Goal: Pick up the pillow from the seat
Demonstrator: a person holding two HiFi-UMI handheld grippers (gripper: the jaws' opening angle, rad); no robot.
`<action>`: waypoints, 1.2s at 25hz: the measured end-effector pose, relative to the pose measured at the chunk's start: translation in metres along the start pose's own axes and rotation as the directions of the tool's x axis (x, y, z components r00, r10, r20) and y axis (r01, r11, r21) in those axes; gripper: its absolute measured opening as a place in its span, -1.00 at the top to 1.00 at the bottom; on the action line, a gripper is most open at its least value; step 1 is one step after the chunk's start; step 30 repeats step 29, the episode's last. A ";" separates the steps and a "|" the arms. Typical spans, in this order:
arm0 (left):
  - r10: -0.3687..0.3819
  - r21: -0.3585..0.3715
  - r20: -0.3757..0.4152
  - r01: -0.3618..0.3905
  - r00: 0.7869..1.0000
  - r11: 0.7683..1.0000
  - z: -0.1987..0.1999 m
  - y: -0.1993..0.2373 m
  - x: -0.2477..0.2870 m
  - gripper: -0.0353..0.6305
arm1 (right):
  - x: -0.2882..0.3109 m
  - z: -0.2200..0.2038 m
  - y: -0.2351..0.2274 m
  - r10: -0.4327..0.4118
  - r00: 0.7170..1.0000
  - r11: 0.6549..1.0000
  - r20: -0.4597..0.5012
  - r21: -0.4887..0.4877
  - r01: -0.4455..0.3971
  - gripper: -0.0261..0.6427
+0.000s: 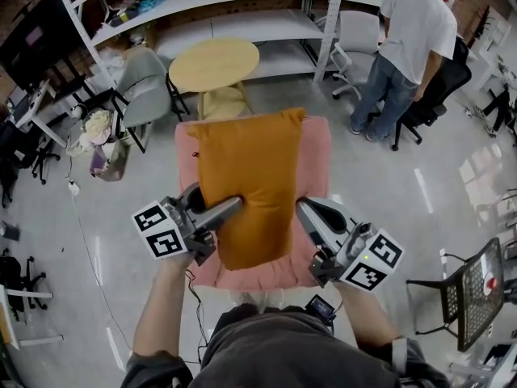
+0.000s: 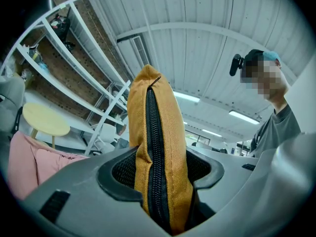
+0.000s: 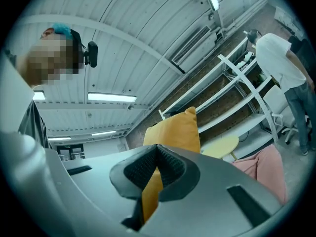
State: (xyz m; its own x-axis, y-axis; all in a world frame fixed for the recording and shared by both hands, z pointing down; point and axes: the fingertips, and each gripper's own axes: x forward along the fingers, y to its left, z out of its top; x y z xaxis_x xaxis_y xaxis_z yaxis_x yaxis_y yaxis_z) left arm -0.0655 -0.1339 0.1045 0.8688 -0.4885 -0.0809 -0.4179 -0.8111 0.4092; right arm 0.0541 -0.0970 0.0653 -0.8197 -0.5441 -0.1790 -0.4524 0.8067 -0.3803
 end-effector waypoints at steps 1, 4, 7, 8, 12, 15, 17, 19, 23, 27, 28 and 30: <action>0.001 -0.002 0.000 -0.001 1.000 1.000 -0.001 0.001 -0.001 0.10 | 0.000 -0.001 0.000 0.000 1.000 1.000 -0.003 0.000 0.000 0.89; 0.005 -0.006 -0.001 -0.005 1.000 1.000 -0.004 0.003 -0.002 0.10 | 0.001 -0.005 -0.001 -0.001 1.000 1.000 -0.010 -0.003 0.001 0.89; 0.006 -0.012 0.001 -0.006 1.000 1.000 -0.005 0.005 -0.003 0.10 | 0.001 -0.006 -0.002 -0.004 1.000 1.000 -0.014 0.001 0.004 0.89; 0.007 -0.015 0.001 -0.007 1.000 1.000 -0.006 0.006 -0.003 0.10 | 0.001 -0.007 -0.002 -0.005 1.000 1.000 -0.015 0.003 0.005 0.89; 0.009 -0.023 -0.002 -0.009 1.000 1.000 -0.011 0.008 -0.009 0.10 | 0.003 -0.013 0.000 -0.010 1.000 1.000 -0.019 0.007 0.011 0.89; 0.012 -0.030 -0.003 -0.012 1.000 0.999 -0.013 0.011 -0.011 0.10 | 0.005 -0.016 0.000 -0.013 1.000 1.000 -0.021 0.011 0.013 0.89; 0.011 -0.034 -0.003 -0.011 1.000 0.999 -0.014 0.013 -0.011 0.10 | 0.006 -0.017 -0.001 -0.015 1.000 1.000 -0.025 0.014 0.015 0.89; 0.009 -0.037 -0.005 -0.009 1.000 0.999 -0.014 0.014 -0.012 0.10 | 0.007 -0.018 -0.001 -0.017 0.999 1.000 -0.029 0.015 0.018 0.89; 0.005 -0.045 -0.006 -0.006 1.000 0.999 -0.017 0.016 -0.013 0.10 | 0.008 -0.021 0.000 -0.022 0.999 1.000 -0.033 0.018 0.022 0.89; 0.005 -0.050 -0.009 -0.005 1.000 0.999 -0.021 0.019 -0.013 0.10 | 0.009 -0.025 -0.003 -0.024 0.999 0.999 -0.034 0.022 0.024 0.89; 0.006 -0.051 -0.009 -0.006 1.000 0.999 -0.022 0.021 -0.013 0.10 | 0.009 -0.026 -0.004 -0.023 0.999 0.999 -0.034 0.024 0.024 0.89; 0.006 -0.052 -0.010 -0.007 1.000 0.999 -0.023 0.022 -0.012 0.10 | 0.010 -0.026 -0.006 -0.022 0.999 0.999 -0.034 0.025 0.023 0.89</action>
